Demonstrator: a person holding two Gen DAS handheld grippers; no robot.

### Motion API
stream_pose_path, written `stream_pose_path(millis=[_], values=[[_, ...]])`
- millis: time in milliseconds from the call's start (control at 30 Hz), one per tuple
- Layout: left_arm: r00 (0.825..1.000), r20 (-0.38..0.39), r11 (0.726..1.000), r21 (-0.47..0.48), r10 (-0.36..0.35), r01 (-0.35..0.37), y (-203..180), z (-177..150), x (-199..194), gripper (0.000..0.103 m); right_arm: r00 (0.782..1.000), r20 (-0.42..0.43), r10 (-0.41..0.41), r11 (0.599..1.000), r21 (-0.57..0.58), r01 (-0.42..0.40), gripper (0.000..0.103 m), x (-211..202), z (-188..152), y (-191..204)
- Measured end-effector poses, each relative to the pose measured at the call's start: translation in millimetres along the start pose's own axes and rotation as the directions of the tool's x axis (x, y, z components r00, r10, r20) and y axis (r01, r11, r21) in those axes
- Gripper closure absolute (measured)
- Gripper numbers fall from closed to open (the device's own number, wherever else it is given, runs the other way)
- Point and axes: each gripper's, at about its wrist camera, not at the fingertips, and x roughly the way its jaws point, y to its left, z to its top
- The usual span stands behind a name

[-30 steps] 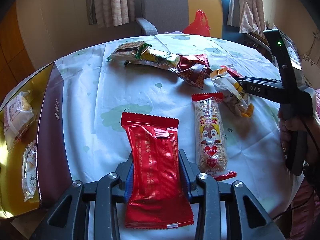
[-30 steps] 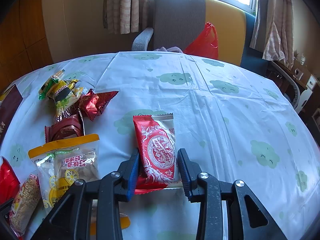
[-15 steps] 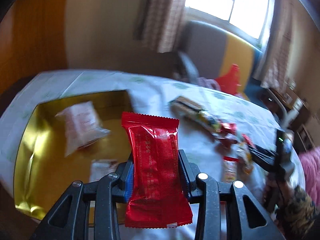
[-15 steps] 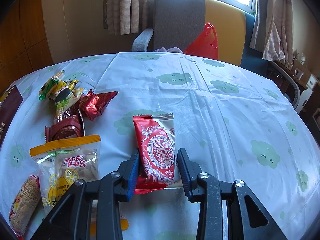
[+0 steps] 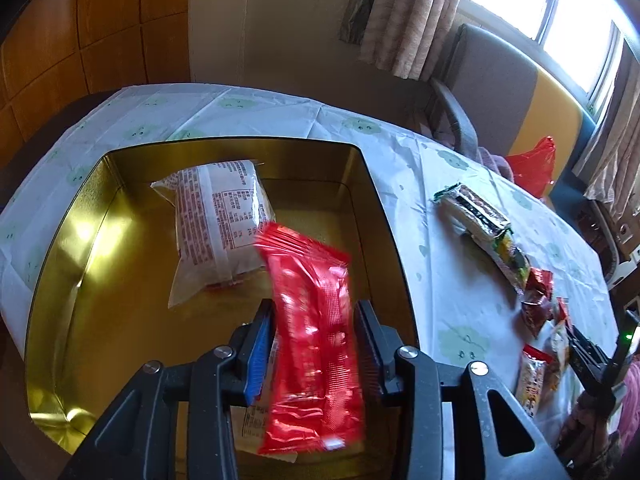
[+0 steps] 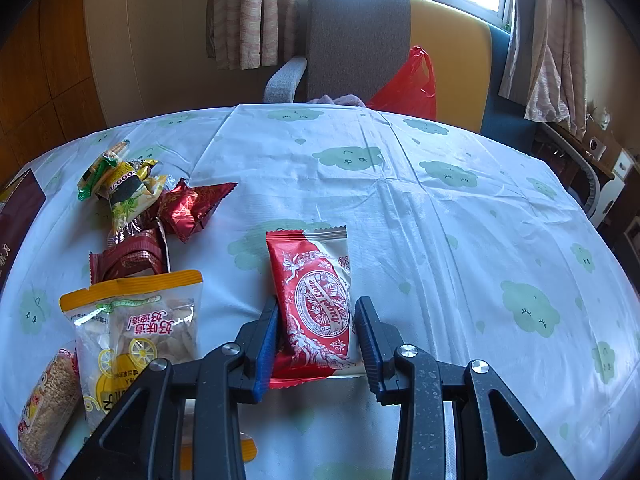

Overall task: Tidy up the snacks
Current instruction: 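Lower the red packet into the gold tin and open the left tool, then carry the red-white packet toward the gold tin with the right tool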

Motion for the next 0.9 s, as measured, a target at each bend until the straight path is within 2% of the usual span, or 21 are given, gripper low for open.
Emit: stream_pose_path(millis=[367, 900], values=[[0.995, 0.054, 0.996, 0.041, 0.078, -0.081, -12, -14, -23, 0.063, 1.0, 0.0, 0.0, 1.0, -0.001, 0.0, 0.065, 0, 0, 0], [0.984, 0.137, 0.989, 0.072, 0.115, -0.126, -8, -28, -61, 0.063, 1.0, 0.002, -0.012, 1.0, -0.013, 0.012, 0.066, 0, 1, 1]])
